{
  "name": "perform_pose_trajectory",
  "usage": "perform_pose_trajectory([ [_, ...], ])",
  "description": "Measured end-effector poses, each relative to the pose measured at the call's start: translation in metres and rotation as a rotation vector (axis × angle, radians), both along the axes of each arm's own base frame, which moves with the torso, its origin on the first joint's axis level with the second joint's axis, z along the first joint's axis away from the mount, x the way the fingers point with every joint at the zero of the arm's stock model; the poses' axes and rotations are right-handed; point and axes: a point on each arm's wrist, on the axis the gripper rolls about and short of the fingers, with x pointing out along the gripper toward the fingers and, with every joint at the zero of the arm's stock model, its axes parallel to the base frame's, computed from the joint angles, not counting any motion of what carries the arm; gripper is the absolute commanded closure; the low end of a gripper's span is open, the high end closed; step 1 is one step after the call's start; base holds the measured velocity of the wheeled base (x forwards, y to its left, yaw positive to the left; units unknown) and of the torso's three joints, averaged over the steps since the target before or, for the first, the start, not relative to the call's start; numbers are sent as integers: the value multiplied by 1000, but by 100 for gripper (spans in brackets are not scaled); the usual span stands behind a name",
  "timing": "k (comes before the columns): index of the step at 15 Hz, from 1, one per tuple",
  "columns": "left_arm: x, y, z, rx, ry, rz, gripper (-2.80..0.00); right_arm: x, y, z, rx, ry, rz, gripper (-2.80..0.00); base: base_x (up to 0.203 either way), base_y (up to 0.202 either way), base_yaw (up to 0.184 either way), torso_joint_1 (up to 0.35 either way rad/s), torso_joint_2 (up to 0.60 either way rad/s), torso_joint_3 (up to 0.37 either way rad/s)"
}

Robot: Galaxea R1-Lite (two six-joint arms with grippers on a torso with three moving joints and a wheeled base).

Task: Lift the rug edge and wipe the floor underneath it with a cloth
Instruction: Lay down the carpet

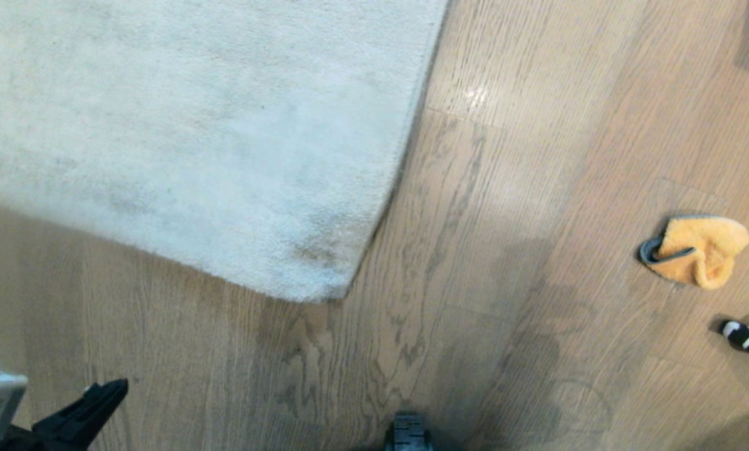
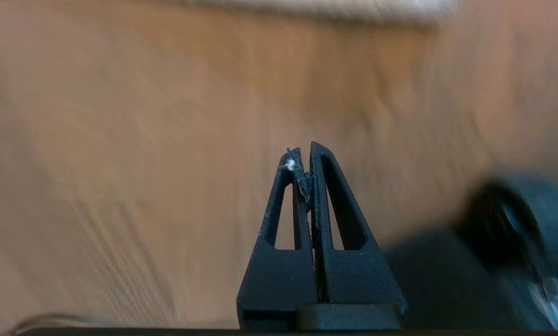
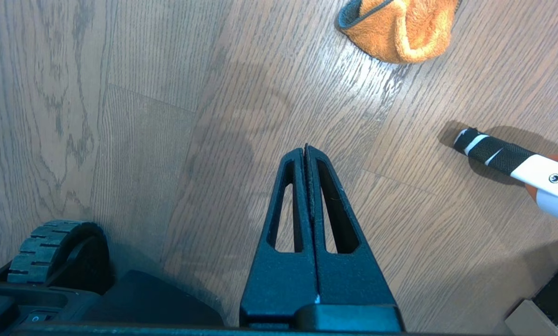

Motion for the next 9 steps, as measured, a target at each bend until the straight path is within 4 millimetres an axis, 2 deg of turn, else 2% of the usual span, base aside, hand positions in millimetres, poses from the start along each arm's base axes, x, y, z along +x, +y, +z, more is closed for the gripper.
perform_pose_trajectory([
  [4,3,-4,-3,52,145,-54,0,0,0,0,0,0,0,0,0,0,0,0,0,0],
  [7,23,-15,6,65,169,-55,0,0,0,0,0,0,0,0,0,0,0,0,0,0],
  [9,44,-26,11,67,171,-53,0,0,0,0,0,0,0,0,0,0,0,0,0,0],
])
